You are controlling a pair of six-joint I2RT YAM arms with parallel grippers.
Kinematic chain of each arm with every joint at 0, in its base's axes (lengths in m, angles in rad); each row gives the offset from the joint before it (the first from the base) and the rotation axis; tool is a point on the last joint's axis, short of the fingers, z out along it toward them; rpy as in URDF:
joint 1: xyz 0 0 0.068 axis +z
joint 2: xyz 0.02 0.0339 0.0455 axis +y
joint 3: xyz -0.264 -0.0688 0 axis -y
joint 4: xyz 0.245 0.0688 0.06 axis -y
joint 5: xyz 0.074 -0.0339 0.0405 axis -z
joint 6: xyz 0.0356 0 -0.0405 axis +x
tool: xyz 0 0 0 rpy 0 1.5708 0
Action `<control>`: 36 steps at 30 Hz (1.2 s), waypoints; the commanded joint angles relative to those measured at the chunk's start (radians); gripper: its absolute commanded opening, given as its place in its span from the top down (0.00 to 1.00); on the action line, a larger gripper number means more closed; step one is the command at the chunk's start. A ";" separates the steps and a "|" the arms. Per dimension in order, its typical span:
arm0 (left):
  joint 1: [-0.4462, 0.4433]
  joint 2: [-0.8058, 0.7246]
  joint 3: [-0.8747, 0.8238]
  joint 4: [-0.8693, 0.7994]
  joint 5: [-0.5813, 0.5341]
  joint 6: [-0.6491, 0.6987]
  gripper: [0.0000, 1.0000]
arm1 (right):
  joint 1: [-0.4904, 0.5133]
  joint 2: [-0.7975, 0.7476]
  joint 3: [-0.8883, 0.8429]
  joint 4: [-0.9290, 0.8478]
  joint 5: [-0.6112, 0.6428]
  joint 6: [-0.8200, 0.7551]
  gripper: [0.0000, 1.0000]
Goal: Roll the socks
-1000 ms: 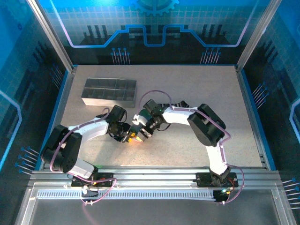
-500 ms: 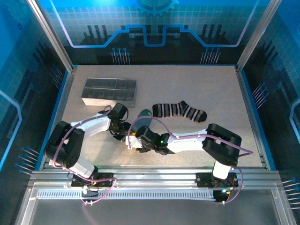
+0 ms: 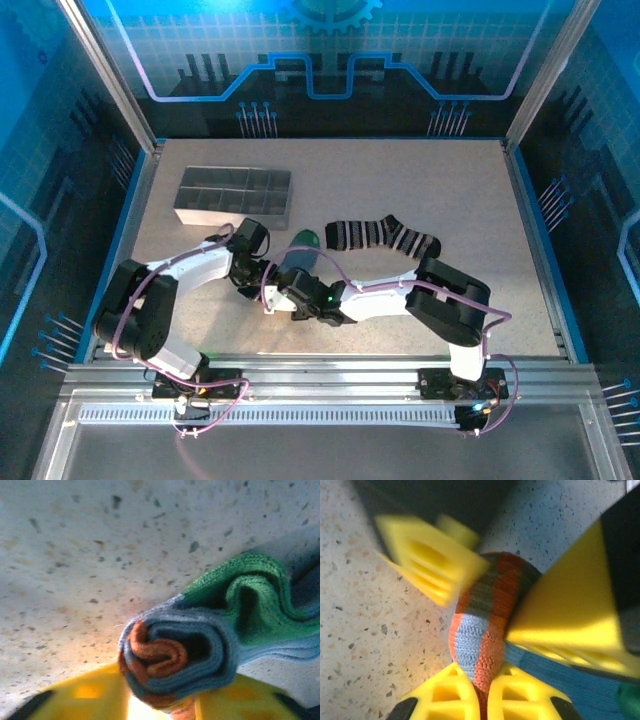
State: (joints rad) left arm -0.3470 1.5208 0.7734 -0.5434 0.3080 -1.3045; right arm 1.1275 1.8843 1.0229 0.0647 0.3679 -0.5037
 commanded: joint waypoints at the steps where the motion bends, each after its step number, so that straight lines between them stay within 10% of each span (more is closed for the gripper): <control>1: 0.030 -0.090 -0.031 -0.140 -0.020 -0.014 0.41 | -0.070 0.034 0.015 -0.157 -0.129 0.101 1.00; 6: 0.099 -0.157 -0.043 -0.177 0.018 0.017 0.15 | -0.159 0.035 0.015 -0.235 -0.391 0.192 1.00; 21: 0.046 -0.316 -0.172 0.164 0.052 -0.096 0.29 | -0.380 0.194 0.142 -0.443 -0.963 0.347 1.00; 36: -0.048 -0.007 -0.098 0.303 -0.005 -0.053 0.34 | -0.435 0.280 0.218 -0.542 -1.064 0.359 1.00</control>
State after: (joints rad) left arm -0.3790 1.4734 0.6525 -0.2794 0.3355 -1.3808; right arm 0.6926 2.0918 1.2682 -0.3229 -0.7643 -0.1596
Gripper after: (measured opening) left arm 0.674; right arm 0.070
